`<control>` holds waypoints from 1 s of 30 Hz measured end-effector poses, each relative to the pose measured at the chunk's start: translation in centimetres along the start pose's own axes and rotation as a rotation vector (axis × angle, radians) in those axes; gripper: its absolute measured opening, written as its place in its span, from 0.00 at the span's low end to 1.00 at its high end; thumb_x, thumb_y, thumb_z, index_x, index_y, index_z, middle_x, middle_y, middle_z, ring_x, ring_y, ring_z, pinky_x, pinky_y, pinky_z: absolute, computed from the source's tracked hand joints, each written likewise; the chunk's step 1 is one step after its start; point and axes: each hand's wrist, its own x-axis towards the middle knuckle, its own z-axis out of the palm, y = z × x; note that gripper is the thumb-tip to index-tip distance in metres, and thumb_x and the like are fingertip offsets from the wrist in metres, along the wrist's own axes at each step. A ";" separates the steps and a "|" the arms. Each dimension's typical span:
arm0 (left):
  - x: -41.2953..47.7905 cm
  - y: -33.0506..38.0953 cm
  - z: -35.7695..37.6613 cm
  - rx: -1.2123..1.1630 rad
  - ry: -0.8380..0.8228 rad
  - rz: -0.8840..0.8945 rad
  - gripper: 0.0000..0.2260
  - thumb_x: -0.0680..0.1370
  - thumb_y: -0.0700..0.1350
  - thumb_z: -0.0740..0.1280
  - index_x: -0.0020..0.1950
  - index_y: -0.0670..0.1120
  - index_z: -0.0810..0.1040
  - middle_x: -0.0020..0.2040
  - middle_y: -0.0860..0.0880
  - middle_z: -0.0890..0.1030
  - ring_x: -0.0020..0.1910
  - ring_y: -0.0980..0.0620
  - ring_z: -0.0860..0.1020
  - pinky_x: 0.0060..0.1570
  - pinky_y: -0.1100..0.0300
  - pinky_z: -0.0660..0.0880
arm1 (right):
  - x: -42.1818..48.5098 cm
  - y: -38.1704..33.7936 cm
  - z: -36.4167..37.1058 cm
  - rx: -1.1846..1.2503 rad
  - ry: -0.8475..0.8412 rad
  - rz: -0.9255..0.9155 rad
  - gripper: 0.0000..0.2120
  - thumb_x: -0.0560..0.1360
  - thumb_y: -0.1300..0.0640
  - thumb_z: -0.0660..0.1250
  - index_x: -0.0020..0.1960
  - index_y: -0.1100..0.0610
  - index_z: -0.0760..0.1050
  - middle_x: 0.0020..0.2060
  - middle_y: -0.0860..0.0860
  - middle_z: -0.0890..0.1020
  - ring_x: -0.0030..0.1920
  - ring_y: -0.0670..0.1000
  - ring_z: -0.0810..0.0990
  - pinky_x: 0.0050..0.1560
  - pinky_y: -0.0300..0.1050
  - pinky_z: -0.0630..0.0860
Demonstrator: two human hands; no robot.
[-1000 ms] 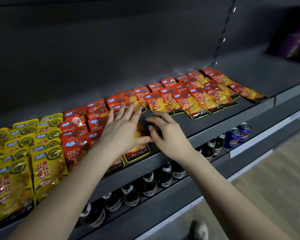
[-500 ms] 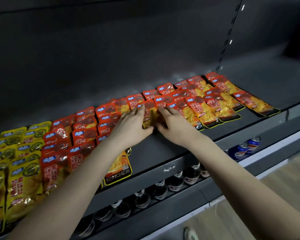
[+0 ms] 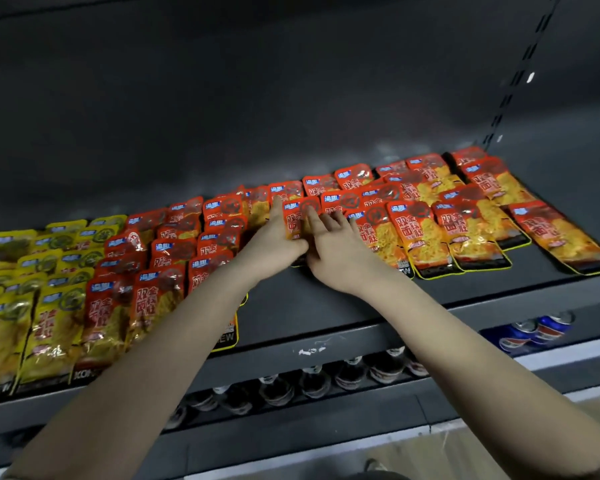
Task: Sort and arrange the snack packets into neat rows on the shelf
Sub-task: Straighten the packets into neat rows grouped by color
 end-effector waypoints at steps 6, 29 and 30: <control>-0.9 0.7 0.3 -0.030 0.198 0.060 0.33 0.79 0.42 0.61 0.78 0.48 0.45 0.74 0.49 0.64 0.70 0.52 0.66 0.56 0.72 0.60 | -0.2 -0.6 -0.1 0.260 0.039 -0.101 0.37 0.76 0.57 0.60 0.77 0.59 0.43 0.72 0.61 0.60 0.73 0.60 0.55 0.74 0.57 0.48; -0.2 -4.5 -4.5 0.671 -0.034 0.205 0.27 0.81 0.47 0.56 0.78 0.51 0.50 0.78 0.51 0.53 0.77 0.52 0.51 0.74 0.45 0.40 | 1.0 -4.1 0.6 0.222 -0.016 -0.088 0.26 0.76 0.59 0.61 0.73 0.59 0.61 0.76 0.59 0.52 0.75 0.56 0.56 0.66 0.35 0.58; -0.2 -4.5 -4.5 0.682 -0.045 0.224 0.27 0.81 0.47 0.55 0.78 0.51 0.49 0.78 0.51 0.52 0.77 0.52 0.50 0.73 0.45 0.39 | 1.0 -4.1 0.6 0.224 0.011 -0.076 0.25 0.76 0.60 0.61 0.72 0.58 0.62 0.75 0.58 0.53 0.74 0.56 0.58 0.63 0.33 0.58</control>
